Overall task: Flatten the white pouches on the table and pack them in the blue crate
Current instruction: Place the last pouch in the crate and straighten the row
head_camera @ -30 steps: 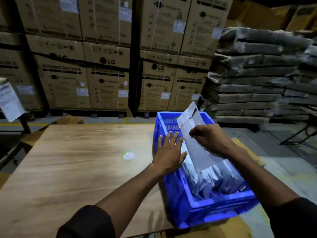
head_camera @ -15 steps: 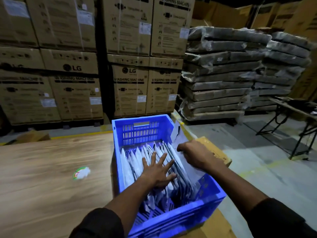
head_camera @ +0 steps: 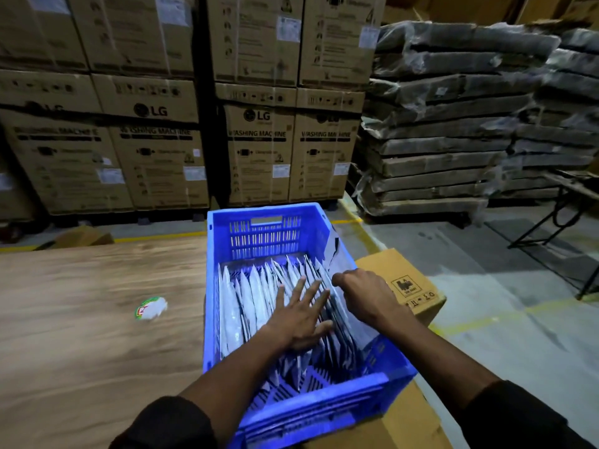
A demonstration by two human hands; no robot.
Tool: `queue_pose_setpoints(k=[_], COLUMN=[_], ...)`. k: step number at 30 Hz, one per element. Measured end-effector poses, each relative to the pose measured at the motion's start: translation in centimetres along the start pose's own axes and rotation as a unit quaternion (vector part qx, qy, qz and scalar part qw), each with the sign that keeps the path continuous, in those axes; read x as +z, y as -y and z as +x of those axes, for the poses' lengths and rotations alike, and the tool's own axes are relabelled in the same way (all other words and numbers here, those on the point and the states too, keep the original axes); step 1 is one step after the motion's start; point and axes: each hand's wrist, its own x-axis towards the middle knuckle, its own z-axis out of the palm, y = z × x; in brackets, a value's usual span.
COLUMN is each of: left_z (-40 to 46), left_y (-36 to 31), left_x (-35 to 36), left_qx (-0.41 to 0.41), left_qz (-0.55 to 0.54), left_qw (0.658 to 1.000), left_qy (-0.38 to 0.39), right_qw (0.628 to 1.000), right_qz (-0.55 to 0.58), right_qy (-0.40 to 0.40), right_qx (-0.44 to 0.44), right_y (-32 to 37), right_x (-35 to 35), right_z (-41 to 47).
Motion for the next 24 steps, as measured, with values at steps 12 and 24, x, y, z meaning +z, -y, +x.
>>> queue_pose_setpoints(k=[12,24], left_z=[1.7,3.5], left_y=[-0.5,-1.9], left_x=[1.4,1.6], left_qx=[0.024,0.033], left_qz=[0.019,0.008], left_qw=[1.0,0.999], left_qy=[0.003,0.004], right_qw=[1.0,0.996], right_qz=[-0.008,-0.07], right_qy=[-0.013,0.045], right_qx=[0.013,0.009], right_y=[-0.9,0.5], right_x=[-1.6,-1.7], right_z=[-1.2,0.5])
